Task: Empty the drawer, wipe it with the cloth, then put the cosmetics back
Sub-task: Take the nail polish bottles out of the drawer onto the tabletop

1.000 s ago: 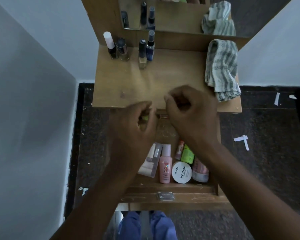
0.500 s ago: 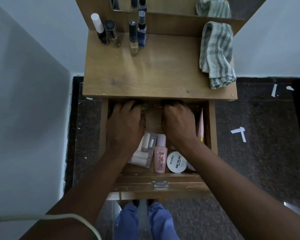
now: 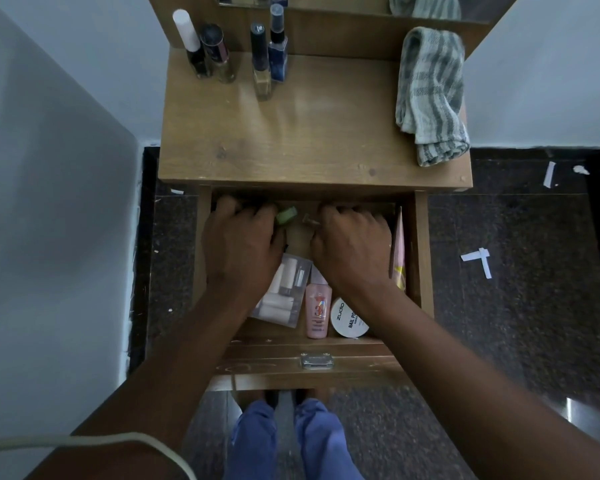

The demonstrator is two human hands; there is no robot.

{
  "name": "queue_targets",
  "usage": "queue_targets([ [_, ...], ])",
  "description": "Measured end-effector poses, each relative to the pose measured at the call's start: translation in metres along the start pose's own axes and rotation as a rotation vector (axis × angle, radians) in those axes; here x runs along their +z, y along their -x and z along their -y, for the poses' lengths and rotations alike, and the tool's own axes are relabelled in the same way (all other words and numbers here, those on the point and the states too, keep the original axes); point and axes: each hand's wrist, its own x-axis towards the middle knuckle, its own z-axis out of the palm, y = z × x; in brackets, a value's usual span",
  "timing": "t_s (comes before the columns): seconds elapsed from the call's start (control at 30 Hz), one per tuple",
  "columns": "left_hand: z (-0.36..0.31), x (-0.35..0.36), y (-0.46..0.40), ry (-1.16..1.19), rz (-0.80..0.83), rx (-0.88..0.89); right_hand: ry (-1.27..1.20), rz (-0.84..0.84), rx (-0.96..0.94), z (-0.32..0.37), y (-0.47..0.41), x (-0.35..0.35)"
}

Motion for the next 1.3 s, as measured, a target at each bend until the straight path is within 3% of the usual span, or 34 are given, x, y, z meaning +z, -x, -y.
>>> queue_targets([
  [0.27,0.002,-0.037,0.029,0.472,-0.085,-0.100,-0.399,-0.042,-0.018,-0.003,0.016,-0.037],
  [0.53,0.002,-0.089,0.005,0.685,-0.299,-0.097,-0.613,-0.247,-0.053,0.026,-0.017,-0.080],
  [0.8,0.028,-0.114,-0.063,0.626,-0.395,-0.205,-0.692,-0.321,-0.030,0.067,-0.087,-0.076],
  [1.0,0.051,-0.106,-0.092,0.472,-0.360,-0.200,-0.681,-0.321,-0.052,0.088,-0.112,-0.057],
  [1.3,0.056,-0.092,-0.094,0.500,-0.324,-0.171,-0.545,-0.322,-0.059,0.094,-0.121,-0.050],
])
